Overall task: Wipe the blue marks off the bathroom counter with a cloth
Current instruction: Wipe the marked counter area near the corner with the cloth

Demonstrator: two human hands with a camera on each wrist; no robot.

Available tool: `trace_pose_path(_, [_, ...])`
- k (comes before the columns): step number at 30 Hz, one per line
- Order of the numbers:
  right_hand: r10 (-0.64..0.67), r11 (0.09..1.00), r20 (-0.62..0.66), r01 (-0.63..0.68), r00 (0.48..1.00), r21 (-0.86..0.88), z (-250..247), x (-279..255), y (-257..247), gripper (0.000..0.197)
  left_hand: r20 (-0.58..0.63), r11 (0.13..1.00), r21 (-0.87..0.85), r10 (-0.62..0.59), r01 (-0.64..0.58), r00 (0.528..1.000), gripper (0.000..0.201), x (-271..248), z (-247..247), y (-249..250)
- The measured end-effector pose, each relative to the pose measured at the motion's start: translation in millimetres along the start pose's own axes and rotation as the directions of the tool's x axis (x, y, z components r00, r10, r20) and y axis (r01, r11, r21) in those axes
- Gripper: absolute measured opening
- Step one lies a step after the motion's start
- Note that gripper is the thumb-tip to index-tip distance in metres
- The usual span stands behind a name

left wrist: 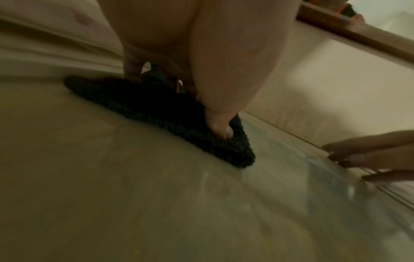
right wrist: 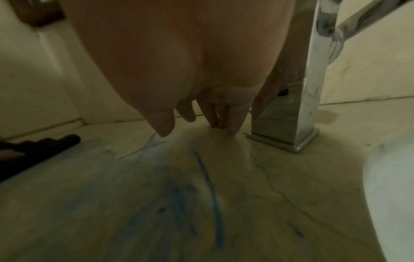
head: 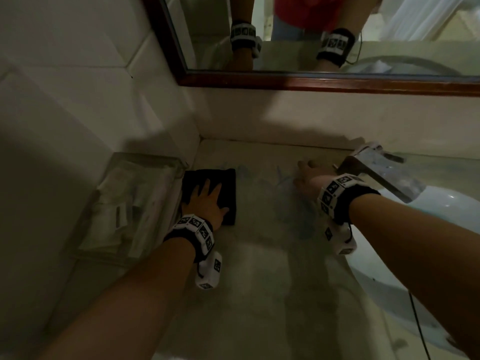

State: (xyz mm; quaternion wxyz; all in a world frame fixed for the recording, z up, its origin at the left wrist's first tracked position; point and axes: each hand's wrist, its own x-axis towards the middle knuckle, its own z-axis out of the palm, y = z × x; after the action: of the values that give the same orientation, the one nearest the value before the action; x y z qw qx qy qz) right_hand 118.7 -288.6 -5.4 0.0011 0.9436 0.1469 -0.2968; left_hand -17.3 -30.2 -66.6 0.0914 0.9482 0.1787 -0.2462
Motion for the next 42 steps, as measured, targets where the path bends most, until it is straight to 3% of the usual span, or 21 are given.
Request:
trace_pose_path(12, [-0.029, 0.999, 0.096, 0.033, 0.995, -0.033, 5.7, 6.0, 6.3, 0.071, 0.060, 0.999, 0.034, -0.018, 0.016, 0.998, 0.076, 34.9, -33.9, 21.1])
trace_pose_path(18, [-0.024, 0.998, 0.120, 0.018, 0.993, 0.057, 7.7, 5.8, 6.0, 0.073, 0.059, 0.998, 0.062, 0.025, -0.029, 0.998, 0.074, 42.2, -39.5, 43.5])
trace_pose_path(25, [0.002, 0.991, 0.112, -0.017, 0.994, 0.132, 8.0, 5.1, 5.7, 0.077, 0.040, 0.965, 0.122, 0.227, -0.231, 0.973, 0.071, 17.1, -17.9, 120.1])
trace_pose_path(29, [0.021, 0.985, 0.092, -0.036, 0.996, 0.170, 5.7, 0.9, 1.8, 0.075, 0.076, 0.947, 0.164, 0.267, -0.277, 0.961, 0.071, 9.7, -7.2, 142.8])
trace_pose_path(36, [0.023, 0.996, 0.125, -0.034, 0.992, 0.088, 5.1, -1.4, -0.9, 0.070, 0.061, 0.954, 0.108, 0.275, -0.281, 0.959, 0.072, 16.8, -7.9, 118.8])
trace_pose_path(42, [0.016, 0.995, 0.134, -0.029, 0.991, 0.094, 6.6, 0.5, 1.0, 0.075, 0.012, 0.996, 0.026, 0.088, -0.089, 0.996, 0.076, 34.9, -18.4, 31.1])
